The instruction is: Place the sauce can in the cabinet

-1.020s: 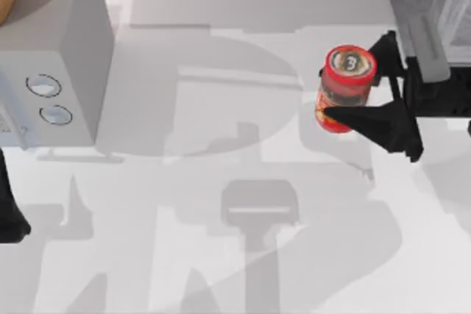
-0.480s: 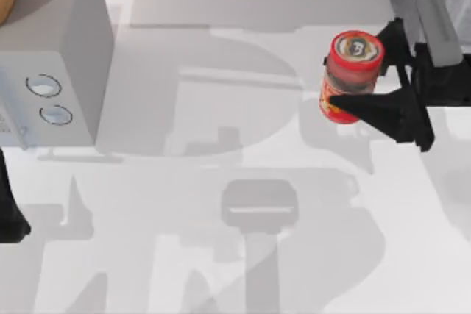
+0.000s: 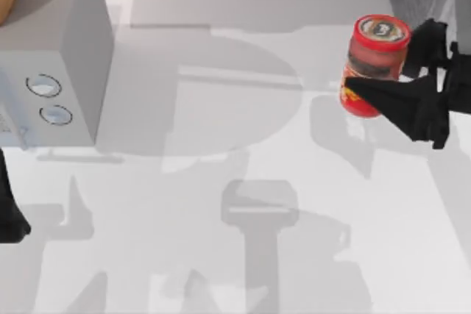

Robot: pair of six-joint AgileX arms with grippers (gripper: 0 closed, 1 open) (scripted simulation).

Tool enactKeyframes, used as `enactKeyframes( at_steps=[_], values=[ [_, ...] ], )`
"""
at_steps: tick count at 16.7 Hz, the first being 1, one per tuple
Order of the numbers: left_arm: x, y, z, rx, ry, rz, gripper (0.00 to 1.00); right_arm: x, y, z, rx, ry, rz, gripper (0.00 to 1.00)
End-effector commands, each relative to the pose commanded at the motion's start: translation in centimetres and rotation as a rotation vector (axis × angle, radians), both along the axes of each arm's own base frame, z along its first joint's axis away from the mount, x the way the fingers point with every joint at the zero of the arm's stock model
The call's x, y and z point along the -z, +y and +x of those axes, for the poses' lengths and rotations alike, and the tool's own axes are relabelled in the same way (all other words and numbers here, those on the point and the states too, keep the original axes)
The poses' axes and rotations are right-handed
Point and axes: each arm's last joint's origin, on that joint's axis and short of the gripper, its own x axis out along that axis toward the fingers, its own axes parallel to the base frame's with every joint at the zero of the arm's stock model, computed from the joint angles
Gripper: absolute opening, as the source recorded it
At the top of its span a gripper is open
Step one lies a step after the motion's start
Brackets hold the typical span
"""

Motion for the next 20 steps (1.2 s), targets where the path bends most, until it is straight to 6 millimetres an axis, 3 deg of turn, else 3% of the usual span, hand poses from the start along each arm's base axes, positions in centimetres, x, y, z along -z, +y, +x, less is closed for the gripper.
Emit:
enactKeyframes(
  at_steps=[4,6,11,17,20],
  values=[
    [0.0,0.0,0.0,0.0,0.0,0.0,1.0,-5.6,-1.4,-4.3,0.21,-0.177,0.004,0.0],
    [0.0,0.0,0.0,0.0,0.0,0.0,1.0,-6.5,-2.1,-6.5,0.321,-0.198,0.003,0.0],
    [0.0,0.0,0.0,0.0,0.0,0.0,1.0,-4.7,-4.2,-10.7,0.61,-0.097,-0.036,0.0],
    [0.0,0.0,0.0,0.0,0.0,0.0,1.0,-5.3,-5.7,-17.7,0.941,-0.237,0.033,0.0],
    [0.0,0.0,0.0,0.0,0.0,0.0,1.0,-2.4,-6.5,-19.8,1.132,-0.208,0.013,0.0]
  ],
)
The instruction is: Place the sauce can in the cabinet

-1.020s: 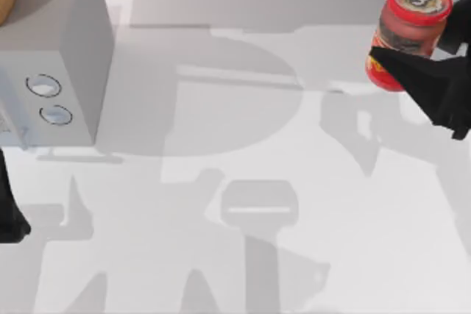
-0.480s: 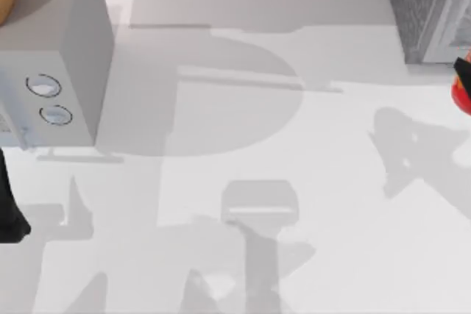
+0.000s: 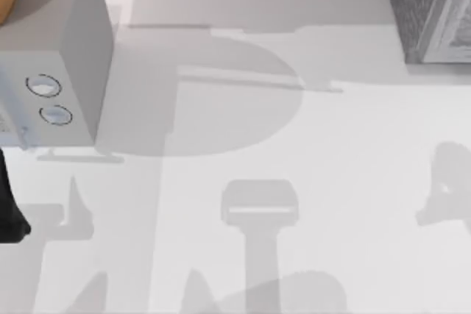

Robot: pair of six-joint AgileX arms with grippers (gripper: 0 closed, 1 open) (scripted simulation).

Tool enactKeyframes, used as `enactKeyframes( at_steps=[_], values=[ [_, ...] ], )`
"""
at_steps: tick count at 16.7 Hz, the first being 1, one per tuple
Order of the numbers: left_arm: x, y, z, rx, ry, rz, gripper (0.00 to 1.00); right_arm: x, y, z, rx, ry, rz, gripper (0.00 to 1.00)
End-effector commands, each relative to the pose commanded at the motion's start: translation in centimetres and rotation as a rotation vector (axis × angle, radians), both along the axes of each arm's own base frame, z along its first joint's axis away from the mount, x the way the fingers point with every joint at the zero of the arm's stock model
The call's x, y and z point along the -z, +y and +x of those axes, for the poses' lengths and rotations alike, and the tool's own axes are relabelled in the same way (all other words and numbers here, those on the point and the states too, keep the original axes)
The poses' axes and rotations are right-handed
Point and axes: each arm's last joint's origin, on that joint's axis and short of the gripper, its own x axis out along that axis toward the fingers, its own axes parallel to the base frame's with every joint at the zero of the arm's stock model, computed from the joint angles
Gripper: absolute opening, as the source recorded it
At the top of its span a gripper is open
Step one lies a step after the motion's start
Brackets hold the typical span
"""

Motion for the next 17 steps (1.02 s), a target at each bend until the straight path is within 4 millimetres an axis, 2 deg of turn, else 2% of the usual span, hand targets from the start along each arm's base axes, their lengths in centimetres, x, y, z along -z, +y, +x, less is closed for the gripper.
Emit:
enactKeyframes(
  at_steps=[3,6,12,14,17],
  values=[
    [0.0,0.0,0.0,0.0,0.0,0.0,1.0,3.9,-0.5,-0.5,0.133,0.099,-0.007,0.0],
    [0.0,0.0,0.0,0.0,0.0,0.0,1.0,5.5,-0.6,-0.5,0.171,0.145,-0.019,0.0],
    [0.0,0.0,0.0,0.0,0.0,0.0,1.0,5.3,-0.6,-0.5,0.169,0.149,-0.014,0.0],
    [0.0,0.0,0.0,0.0,0.0,0.0,1.0,4.1,-0.6,-0.5,0.172,0.153,-0.003,0.0],
    [0.0,0.0,0.0,0.0,0.0,0.0,1.0,0.8,-0.4,-0.4,0.161,0.161,0.012,0.0]
  ],
)
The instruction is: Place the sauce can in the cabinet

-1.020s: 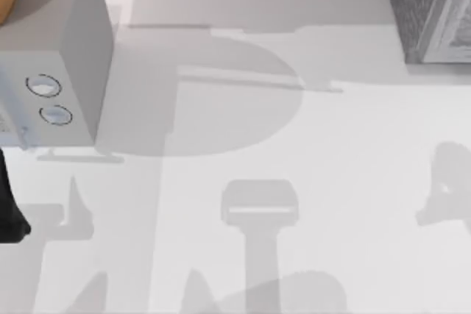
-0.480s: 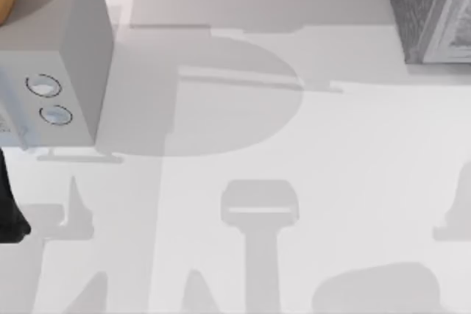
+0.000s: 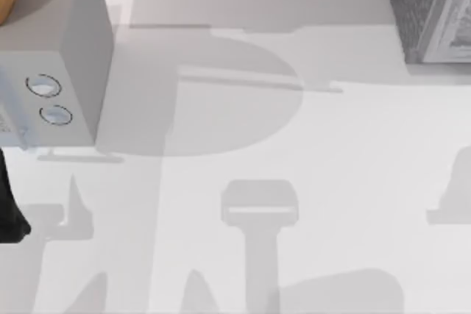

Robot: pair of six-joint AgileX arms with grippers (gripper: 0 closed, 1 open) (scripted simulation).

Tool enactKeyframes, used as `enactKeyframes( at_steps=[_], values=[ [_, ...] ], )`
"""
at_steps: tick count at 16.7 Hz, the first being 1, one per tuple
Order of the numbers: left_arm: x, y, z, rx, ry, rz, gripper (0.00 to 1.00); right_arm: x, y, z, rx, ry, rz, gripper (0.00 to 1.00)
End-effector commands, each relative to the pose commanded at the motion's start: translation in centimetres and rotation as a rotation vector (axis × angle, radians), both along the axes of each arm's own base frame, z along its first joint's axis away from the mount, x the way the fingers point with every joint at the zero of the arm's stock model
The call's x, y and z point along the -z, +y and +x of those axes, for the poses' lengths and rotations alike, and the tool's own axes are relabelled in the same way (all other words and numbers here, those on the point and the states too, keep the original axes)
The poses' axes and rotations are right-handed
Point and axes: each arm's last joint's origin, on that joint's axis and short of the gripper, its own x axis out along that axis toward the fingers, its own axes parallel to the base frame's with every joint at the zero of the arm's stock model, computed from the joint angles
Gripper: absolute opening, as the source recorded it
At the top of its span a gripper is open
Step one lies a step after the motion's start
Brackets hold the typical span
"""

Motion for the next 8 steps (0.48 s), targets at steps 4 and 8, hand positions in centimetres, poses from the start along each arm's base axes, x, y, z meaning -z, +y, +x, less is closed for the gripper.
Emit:
enactKeyframes(
  at_steps=[4,8],
  values=[
    [0.0,0.0,0.0,0.0,0.0,0.0,1.0,-6.4,0.6,0.7,-0.04,0.004,0.005,0.0],
    [0.0,0.0,0.0,0.0,0.0,0.0,1.0,-13.5,1.3,2.7,-0.054,0.03,0.0,0.0]
  ],
)
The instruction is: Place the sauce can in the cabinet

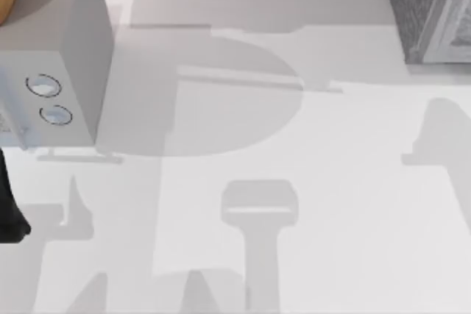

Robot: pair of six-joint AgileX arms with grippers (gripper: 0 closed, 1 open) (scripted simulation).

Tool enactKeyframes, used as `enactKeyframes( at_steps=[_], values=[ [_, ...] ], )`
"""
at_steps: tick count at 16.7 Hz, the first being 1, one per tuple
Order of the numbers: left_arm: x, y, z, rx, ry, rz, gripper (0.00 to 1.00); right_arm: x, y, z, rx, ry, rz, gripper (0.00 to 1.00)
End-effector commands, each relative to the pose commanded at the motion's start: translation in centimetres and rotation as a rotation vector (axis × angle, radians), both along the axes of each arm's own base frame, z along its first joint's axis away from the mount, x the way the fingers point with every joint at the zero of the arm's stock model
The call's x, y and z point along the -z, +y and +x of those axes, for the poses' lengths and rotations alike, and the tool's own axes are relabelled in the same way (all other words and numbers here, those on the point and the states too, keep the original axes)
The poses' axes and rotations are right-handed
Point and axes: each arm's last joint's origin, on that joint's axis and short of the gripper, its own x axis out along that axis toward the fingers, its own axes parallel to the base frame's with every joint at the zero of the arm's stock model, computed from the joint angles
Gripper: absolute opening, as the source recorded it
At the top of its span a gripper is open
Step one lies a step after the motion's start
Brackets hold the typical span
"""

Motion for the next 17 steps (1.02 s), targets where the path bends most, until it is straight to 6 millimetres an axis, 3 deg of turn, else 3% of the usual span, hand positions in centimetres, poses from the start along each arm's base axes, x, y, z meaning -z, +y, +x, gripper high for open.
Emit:
enactKeyframes(
  at_steps=[3,6,12,17],
  values=[
    [0.0,0.0,0.0,0.0,0.0,0.0,1.0,-5.2,0.5,2.0,0.015,0.003,0.008,0.0],
    [0.0,0.0,0.0,0.0,0.0,0.0,1.0,-9.1,1.0,4.4,0.038,0.018,0.02,0.0],
    [0.0,0.0,0.0,0.0,0.0,0.0,1.0,-14.6,2.1,9.6,0.079,0.034,0.001,0.0],
    [0.0,0.0,0.0,0.0,0.0,0.0,1.0,-18.4,3.1,11.0,0.064,-0.037,-0.024,0.0]
  ],
)
